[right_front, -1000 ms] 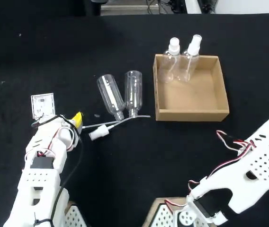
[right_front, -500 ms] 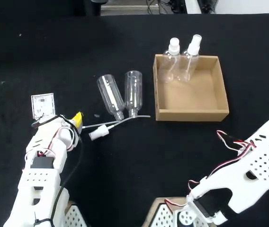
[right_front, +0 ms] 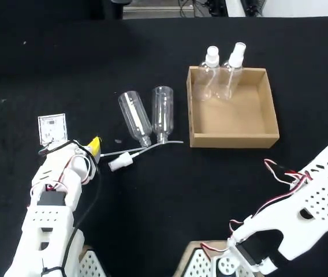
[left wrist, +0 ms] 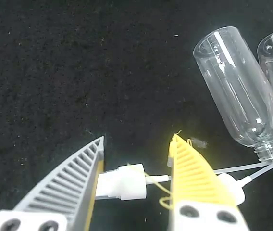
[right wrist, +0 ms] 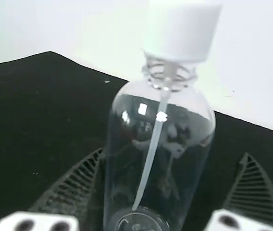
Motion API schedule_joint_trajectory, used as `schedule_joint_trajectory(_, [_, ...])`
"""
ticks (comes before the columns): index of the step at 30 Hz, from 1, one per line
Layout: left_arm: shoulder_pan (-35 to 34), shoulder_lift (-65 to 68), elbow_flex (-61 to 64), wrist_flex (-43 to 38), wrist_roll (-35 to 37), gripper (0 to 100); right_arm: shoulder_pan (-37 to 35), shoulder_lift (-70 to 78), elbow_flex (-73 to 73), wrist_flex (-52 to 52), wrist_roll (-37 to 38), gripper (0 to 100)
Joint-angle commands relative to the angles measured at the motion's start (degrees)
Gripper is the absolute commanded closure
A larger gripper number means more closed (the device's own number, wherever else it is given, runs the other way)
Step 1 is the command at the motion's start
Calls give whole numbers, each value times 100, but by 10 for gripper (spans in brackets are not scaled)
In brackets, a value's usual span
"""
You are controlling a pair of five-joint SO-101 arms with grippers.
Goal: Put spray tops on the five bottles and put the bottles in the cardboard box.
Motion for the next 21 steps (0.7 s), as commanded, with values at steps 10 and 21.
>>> schedule_joint_trajectory(10, [127, -79, -40, -123, -53, 791, -35, -1631, 936, -105, 44, 648])
schedule_joint_trajectory(21, [127, -79, -40, -123, -53, 791, -193, -1666, 927, -105, 396, 649])
